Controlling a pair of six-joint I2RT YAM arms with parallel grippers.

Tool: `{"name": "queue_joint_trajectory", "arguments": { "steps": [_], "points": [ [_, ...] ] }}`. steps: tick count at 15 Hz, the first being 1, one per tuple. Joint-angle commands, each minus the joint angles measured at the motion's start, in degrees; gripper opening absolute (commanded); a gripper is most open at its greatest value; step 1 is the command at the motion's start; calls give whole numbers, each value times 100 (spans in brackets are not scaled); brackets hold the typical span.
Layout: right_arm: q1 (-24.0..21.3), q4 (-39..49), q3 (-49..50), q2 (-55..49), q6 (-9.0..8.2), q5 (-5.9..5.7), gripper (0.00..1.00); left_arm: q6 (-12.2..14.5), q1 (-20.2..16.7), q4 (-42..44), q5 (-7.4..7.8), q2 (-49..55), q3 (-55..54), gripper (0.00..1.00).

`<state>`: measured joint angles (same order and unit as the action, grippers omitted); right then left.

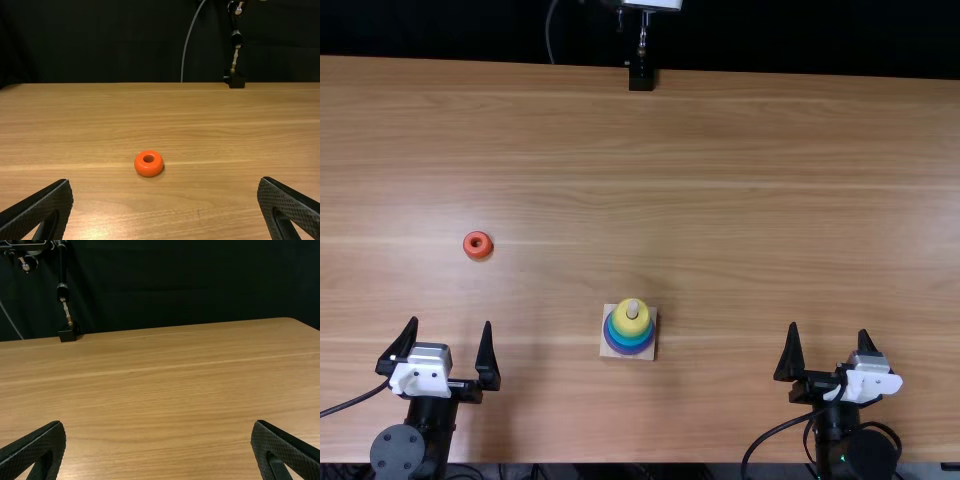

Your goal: Build the Hanoi tower: stack the rings onto the peg from bottom to top in this color order: purple, dark blue, light blue, dark green, light green, yellow, orange.

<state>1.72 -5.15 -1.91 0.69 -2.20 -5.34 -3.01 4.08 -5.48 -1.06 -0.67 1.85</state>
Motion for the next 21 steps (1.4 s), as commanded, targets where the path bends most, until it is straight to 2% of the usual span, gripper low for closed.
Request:
{"name": "queue_joint_trajectory", "arguments": {
  "steps": [1,6,7,12,15,16,18,20,21],
  "points": [
    [-49,-50,103,-69,9,28,100,37,-56,-22,22,67,-185,100],
    [-49,-50,103,-69,9,28,100,26,-82,115,117,67,-167,100],
    [-49,-50,103,-69,9,28,100,47,-82,147,117,-162,167,100],
    [-49,-50,103,-69,9,28,100,58,-30,126,74,-2377,2057,100],
    [-49,-50,103,-69,9,28,100,47,-12,31,106,-4381,3436,100],
    [-49,-50,103,-69,9,28,100,47,-21,-22,43,-4926,3726,100],
    [-49,-50,103,-69,9,28,100,47,-74,-149,11,-5884,4078,100],
    [-49,-50,103,-69,9,28,100,47,-399,-381,22,-6868,4447,100],
    [-49,-50,103,-69,9,28,100,47,-539,-655,85,-7325,4588,100]
  ]
}}
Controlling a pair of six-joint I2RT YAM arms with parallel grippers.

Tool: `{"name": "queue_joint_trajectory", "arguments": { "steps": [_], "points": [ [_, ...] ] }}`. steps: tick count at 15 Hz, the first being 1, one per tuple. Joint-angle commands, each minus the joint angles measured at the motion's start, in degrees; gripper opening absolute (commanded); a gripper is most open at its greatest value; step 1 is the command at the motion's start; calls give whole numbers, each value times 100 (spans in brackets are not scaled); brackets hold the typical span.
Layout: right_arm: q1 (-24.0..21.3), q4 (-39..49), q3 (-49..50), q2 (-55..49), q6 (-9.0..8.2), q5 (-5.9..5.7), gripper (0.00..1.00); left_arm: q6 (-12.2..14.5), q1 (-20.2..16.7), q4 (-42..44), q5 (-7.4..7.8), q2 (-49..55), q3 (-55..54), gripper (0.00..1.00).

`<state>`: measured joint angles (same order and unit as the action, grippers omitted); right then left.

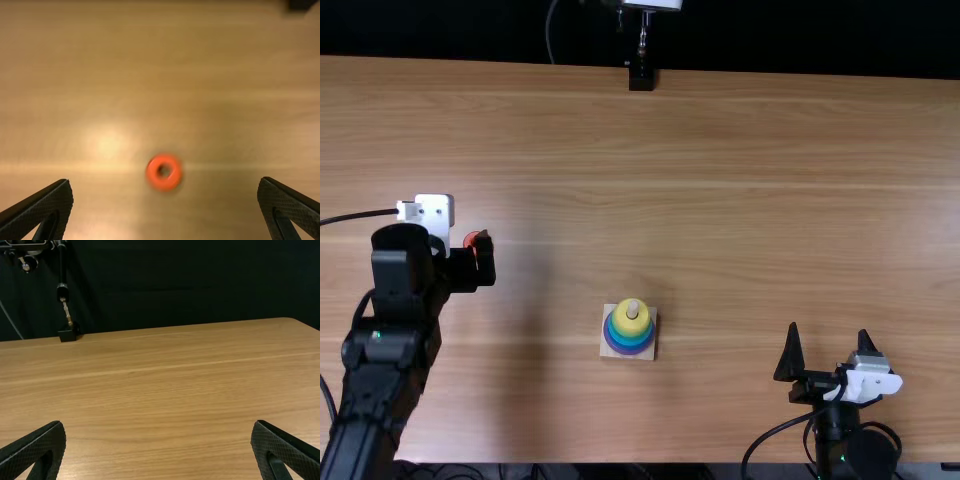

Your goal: Build the Hanoi tower: stack the rings onto the peg from bottom to top in this color order: purple, dark blue, light blue, dark green, light green, yellow, orange.

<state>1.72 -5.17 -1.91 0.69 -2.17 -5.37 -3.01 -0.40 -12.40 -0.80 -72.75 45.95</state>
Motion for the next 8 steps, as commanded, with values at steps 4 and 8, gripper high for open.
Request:
{"name": "queue_joint_trajectory", "arguments": {
  "steps": [4,8],
  "points": [
    [-49,-48,103,-69,7,30,100,58,-241,-489,101,-1866,1161,100],
    [-49,-48,103,-69,7,30,100,58,-214,-732,322,-2806,1838,100]
  ]
}}
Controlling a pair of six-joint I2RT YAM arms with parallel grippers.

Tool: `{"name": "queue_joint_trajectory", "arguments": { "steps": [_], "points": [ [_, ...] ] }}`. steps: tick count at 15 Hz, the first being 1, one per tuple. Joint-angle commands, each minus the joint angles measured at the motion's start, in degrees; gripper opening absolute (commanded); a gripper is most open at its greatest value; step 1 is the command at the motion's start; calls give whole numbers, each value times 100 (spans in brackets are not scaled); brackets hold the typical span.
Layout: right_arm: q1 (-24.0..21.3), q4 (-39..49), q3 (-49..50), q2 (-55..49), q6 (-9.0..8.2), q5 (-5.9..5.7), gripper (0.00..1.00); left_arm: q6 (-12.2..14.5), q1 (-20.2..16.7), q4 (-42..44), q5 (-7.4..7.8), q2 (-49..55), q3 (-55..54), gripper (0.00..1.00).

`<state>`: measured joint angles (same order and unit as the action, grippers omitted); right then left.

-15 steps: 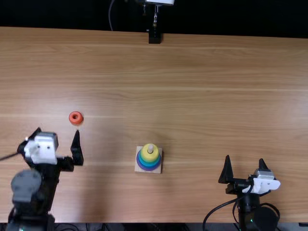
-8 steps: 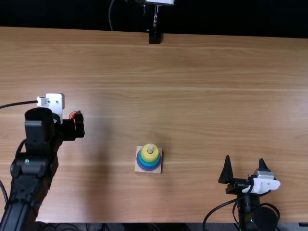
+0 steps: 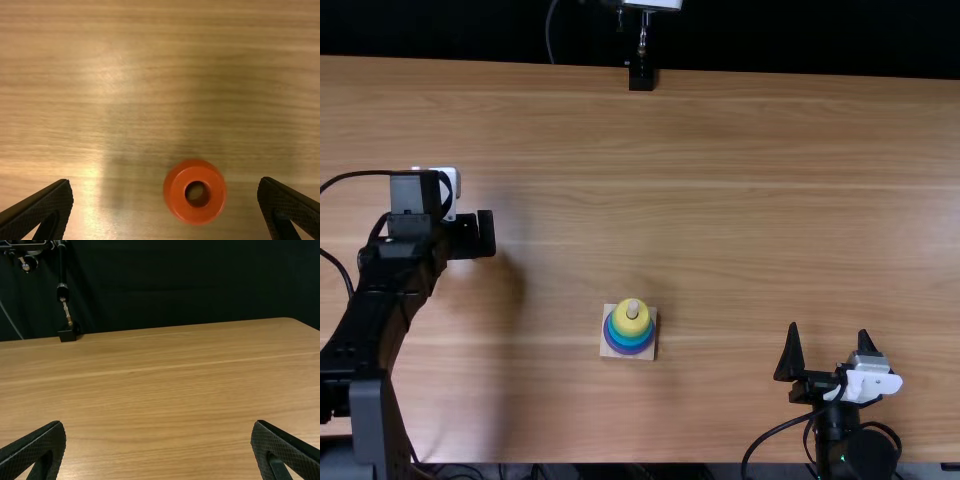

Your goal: Build the Hanoi tower: stack the rings onto the peg from bottom to top in this color order: purple, dark blue, light blue, dark green, light green, yellow, orange.

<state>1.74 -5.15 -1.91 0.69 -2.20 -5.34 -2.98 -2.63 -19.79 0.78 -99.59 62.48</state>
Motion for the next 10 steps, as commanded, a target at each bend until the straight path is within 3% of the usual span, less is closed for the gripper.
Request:
{"name": "queue_joint_trajectory", "arguments": {
  "steps": [1,5,8,10],
  "points": [
    [-51,-50,103,-69,9,28,100,56,44,-183,228,-254,318,100],
    [-51,-50,103,-69,9,28,100,77,158,-1006,239,-693,836,100],
    [-51,-50,103,-69,9,28,100,847,281,-1058,144,-904,1012,100],
    [-51,-50,103,-69,9,28,100,910,290,-1269,60,-948,1012,100]
  ]
}}
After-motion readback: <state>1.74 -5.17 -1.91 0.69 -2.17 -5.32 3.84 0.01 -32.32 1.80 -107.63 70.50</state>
